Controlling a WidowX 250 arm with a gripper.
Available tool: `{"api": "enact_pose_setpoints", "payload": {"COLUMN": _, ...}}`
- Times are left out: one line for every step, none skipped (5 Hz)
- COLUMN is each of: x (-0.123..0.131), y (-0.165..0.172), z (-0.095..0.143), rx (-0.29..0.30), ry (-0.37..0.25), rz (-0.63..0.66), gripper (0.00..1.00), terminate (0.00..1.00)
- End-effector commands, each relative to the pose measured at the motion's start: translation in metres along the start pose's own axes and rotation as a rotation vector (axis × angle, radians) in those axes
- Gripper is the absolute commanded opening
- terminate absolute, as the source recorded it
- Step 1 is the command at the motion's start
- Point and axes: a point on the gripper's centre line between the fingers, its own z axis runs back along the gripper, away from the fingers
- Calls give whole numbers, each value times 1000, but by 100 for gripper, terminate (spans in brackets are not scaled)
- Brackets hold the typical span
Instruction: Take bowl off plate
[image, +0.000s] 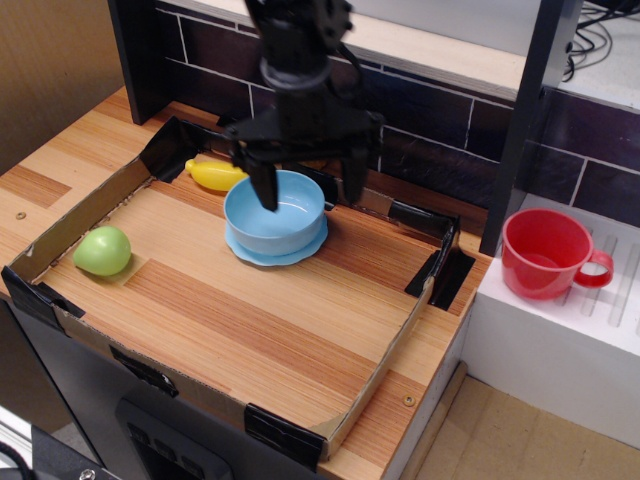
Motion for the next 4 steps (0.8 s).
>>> {"api": "enact_pose_setpoints", "payload": {"x": 8, "y": -8, "z": -11, "rx": 30, "ry": -60, "rz": -23, "gripper": 100, "terminate": 0}}
{"api": "enact_pose_setpoints", "payload": {"x": 7, "y": -8, "z": -20, "rx": 47, "ry": -76, "rz": -49, "gripper": 0, "terminate": 0}}
{"api": "enact_pose_setpoints", "payload": {"x": 10, "y": -8, "z": -19, "rx": 34, "ry": -81, "rz": -32, "gripper": 0, "terminate": 0}}
{"api": "enact_pose_setpoints", "payload": {"x": 15, "y": -8, "z": -12, "rx": 28, "ry": -105, "rz": -23, "gripper": 0, "terminate": 0}}
